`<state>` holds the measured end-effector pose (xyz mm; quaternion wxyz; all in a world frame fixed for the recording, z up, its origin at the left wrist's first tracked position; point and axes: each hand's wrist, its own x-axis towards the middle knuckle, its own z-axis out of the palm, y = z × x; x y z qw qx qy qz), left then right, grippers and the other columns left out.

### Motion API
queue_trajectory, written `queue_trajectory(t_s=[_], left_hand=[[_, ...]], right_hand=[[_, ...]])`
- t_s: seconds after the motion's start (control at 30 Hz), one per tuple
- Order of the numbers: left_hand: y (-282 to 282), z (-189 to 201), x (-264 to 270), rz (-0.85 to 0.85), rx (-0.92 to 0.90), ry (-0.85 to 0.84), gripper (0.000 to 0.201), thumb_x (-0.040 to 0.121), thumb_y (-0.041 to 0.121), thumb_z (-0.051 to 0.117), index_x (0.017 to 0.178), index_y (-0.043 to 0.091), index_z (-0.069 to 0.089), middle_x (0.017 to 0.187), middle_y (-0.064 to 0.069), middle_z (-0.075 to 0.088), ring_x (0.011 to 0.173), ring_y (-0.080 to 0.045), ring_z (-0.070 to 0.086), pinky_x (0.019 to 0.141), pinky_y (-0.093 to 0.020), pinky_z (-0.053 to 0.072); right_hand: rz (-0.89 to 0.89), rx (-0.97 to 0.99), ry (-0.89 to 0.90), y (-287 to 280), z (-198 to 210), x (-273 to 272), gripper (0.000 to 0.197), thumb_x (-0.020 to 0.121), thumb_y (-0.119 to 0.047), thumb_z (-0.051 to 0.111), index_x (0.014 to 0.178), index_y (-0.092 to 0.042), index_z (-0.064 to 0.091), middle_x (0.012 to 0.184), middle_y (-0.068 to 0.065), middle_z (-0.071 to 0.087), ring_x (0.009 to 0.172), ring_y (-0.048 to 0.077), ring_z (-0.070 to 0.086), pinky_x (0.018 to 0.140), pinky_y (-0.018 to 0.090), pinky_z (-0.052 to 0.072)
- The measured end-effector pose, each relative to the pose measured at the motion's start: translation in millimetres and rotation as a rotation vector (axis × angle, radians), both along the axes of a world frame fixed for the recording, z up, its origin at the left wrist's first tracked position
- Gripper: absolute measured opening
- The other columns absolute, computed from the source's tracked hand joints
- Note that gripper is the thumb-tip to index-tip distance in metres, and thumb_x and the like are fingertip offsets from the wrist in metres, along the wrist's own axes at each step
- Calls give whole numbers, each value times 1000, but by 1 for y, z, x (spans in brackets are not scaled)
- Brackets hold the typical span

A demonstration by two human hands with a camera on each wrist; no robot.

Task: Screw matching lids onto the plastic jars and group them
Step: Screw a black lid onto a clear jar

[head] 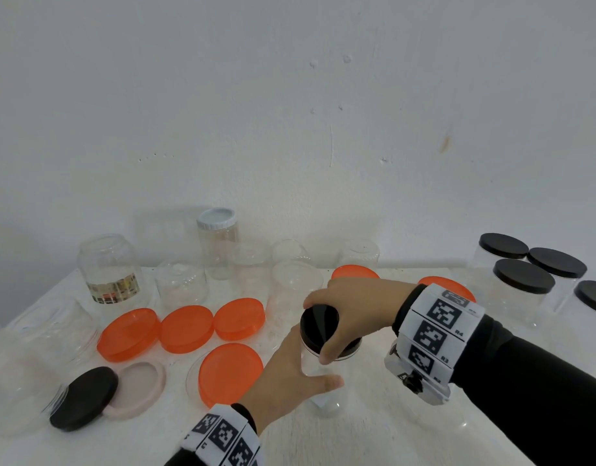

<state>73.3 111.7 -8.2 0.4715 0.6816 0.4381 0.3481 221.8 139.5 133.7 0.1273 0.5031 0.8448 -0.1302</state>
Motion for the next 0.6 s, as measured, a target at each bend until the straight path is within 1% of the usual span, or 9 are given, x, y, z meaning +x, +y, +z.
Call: queue_trajectory(t_s=[0.1, 0.17, 0.23, 0.27, 0.33, 0.37, 0.43, 0.53, 0.6], left_hand=[[0, -1, 0, -7, 2, -2, 85, 72, 38, 83, 134, 50, 26, 142, 24, 40, 131, 7, 36, 103, -16, 31], [0, -1, 0, -8, 6, 1, 85, 72, 37, 83, 134, 49, 27, 141, 24, 40, 131, 8, 36, 103, -16, 31], [1, -1, 0, -2, 4, 8, 83, 73, 35, 83, 132, 51, 27, 140, 25, 40, 129, 8, 36, 101, -15, 32], [1, -1, 0, 1, 4, 14, 82, 73, 35, 83, 129, 53, 27, 139, 26, 40, 128, 10, 36, 99, -13, 32], [0, -1, 0, 4, 6, 25, 79, 73, 35, 83, 124, 56, 26, 137, 29, 39, 125, 15, 34, 95, -8, 31], [0, -1, 0, 5, 6, 26, 78, 73, 35, 83, 123, 57, 26, 136, 30, 39, 125, 17, 33, 95, -7, 30], [0, -1, 0, 3, 5, 21, 79, 73, 35, 83, 124, 55, 27, 138, 29, 38, 125, 16, 32, 94, -7, 30], [0, 0, 0, 4, 2, 17, 80, 73, 35, 83, 127, 52, 27, 140, 25, 39, 128, 11, 34, 94, -7, 31], [-1, 0, 0, 6, 7, 17, 81, 73, 35, 83, 129, 52, 27, 140, 24, 40, 129, 9, 36, 97, -10, 32]], right_hand=[[-62, 82, 13, -3, -7, -3, 72, 67, -73, 66, 118, -25, 50, 90, -9, 51, 83, 12, 54, 60, 26, 41], [-76, 111, 16, -4, -9, -5, 70, 69, -74, 64, 113, -22, 50, 87, -7, 53, 77, 11, 53, 56, 25, 38], [-74, 50, 13, -6, -6, -6, 72, 71, -68, 68, 125, -25, 46, 96, -6, 53, 86, 14, 54, 64, 26, 44], [-57, -18, 6, -6, -3, -5, 76, 72, -61, 72, 135, -31, 41, 106, -6, 50, 98, 17, 54, 74, 29, 48], [6, -117, -27, -5, 2, -2, 85, 74, -44, 77, 144, -43, 29, 124, -4, 42, 116, 21, 47, 93, 37, 48], [35, -124, -34, -5, 3, -1, 85, 75, -38, 78, 144, -45, 29, 128, -4, 40, 119, 21, 44, 96, 38, 46], [57, -98, -19, -3, 4, -1, 82, 75, -38, 78, 143, -46, 32, 124, -6, 40, 120, 19, 43, 95, 37, 45], [33, -47, -14, -1, 2, -2, 81, 71, -54, 76, 140, -41, 37, 112, -10, 40, 113, 16, 46, 90, 33, 46], [-13, -12, -8, -1, -1, -3, 78, 69, -64, 72, 135, -36, 42, 107, -10, 45, 103, 15, 50, 82, 31, 48]])
